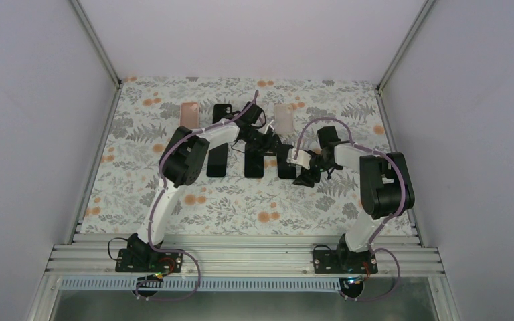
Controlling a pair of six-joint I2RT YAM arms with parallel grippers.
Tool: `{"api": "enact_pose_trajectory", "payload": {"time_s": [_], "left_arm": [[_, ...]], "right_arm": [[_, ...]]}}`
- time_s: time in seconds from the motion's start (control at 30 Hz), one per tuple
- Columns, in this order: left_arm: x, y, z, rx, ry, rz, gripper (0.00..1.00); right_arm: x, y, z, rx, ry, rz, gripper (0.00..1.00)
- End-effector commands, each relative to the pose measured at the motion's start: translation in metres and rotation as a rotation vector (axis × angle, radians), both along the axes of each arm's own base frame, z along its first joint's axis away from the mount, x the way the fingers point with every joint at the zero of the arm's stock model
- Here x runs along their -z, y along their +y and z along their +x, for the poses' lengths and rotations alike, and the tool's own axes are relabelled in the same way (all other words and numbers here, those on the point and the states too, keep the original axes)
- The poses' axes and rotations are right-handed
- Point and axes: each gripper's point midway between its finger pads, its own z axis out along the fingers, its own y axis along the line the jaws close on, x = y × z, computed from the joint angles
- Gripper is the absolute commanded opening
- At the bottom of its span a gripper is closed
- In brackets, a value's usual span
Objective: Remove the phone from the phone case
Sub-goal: Place the phone at the center of the board, then reset both arms
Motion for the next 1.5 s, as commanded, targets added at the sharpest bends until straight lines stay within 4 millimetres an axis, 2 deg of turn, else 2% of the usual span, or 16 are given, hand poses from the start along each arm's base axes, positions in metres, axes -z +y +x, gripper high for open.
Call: {"api": "enact_pose_trajectory", "payload": {"time_s": [0.0, 0.4, 0.57, 0.7, 0.83, 1.0, 1.13, 1.2, 1.33, 1.4, 1.47], "left_arm": [[0.011, 0.004, -0.002, -0.03, -0.006, 0.067, 0.55], [0.0, 0.015, 0.001, -0.081, -0.061, 0.117, 0.65], [-0.015, 0.015, 0.005, -0.085, -0.098, 0.109, 0.68], [-0.038, 0.017, 0.012, -0.089, -0.169, 0.109, 0.68], [-0.068, 0.024, 0.025, -0.099, -0.27, 0.111, 0.69], [-0.111, 0.043, 0.045, -0.105, -0.415, 0.113, 0.69], [-0.158, 0.058, 0.052, -0.086, -0.586, 0.116, 0.69], [-0.182, 0.066, 0.052, -0.082, -0.663, 0.112, 0.69], [-0.232, 0.092, 0.05, -0.085, -0.799, 0.092, 0.74], [-0.247, 0.111, 0.049, -0.097, -0.839, 0.083, 0.8], [-0.26, 0.132, 0.049, -0.111, -0.877, 0.07, 0.86]], "right_arm": [[0.008, -0.002, 0.007, 0.004, -0.006, -0.032, 0.8], [0.004, 0.001, 0.011, 0.013, -0.004, -0.016, 0.81], [0.0, 0.002, 0.01, 0.013, -0.007, -0.007, 0.82], [-0.015, 0.006, 0.012, 0.018, -0.019, 0.029, 0.83], [-0.049, 0.014, 0.019, 0.032, -0.045, 0.1, 0.84], [-0.111, 0.025, 0.029, 0.054, -0.117, 0.205, 0.86], [-0.16, 0.034, 0.038, 0.076, -0.16, 0.294, 0.87], [-0.19, 0.039, 0.044, 0.086, -0.193, 0.349, 0.88], [-0.246, 0.047, 0.054, 0.118, -0.237, 0.455, 0.9], [-0.272, 0.05, 0.059, 0.137, -0.251, 0.502, 0.9], [-0.296, 0.053, 0.063, 0.159, -0.261, 0.549, 0.95]]}}
